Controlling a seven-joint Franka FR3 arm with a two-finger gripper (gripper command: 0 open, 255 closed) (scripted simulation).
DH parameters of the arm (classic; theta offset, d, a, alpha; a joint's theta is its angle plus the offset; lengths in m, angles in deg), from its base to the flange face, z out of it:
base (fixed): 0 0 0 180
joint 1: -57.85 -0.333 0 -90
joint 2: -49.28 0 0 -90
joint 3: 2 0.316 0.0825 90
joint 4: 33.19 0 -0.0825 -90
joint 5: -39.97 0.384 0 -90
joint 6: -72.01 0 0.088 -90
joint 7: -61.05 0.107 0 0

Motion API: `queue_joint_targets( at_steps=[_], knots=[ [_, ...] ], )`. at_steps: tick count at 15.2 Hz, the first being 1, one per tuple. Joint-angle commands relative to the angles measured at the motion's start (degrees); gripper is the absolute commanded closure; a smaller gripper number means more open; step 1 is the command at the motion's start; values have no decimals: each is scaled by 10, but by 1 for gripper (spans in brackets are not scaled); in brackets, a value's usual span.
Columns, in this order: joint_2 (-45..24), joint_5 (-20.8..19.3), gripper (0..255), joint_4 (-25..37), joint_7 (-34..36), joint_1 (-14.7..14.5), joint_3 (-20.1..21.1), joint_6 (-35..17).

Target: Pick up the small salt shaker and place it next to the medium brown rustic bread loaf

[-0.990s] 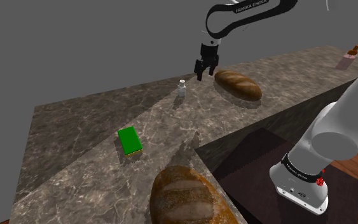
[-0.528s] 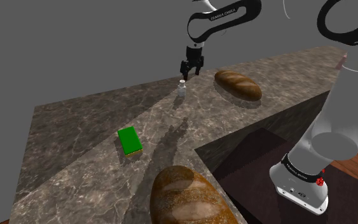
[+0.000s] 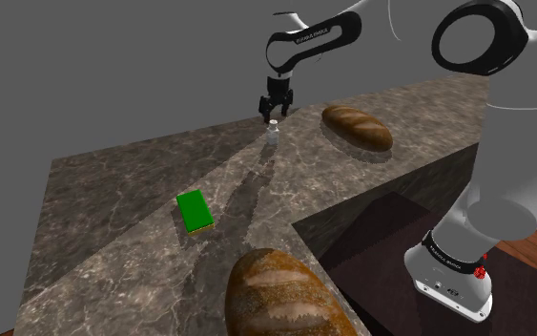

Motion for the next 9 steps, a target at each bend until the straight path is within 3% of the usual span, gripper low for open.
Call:
queue_joint_targets(
  at_steps=[1, 9],
  knots=[
    [-4, 0, 0, -10, 0, 0, 0, -15],
    [-12, 0, 0, -20, 0, 0, 0, -32]
  ],
)
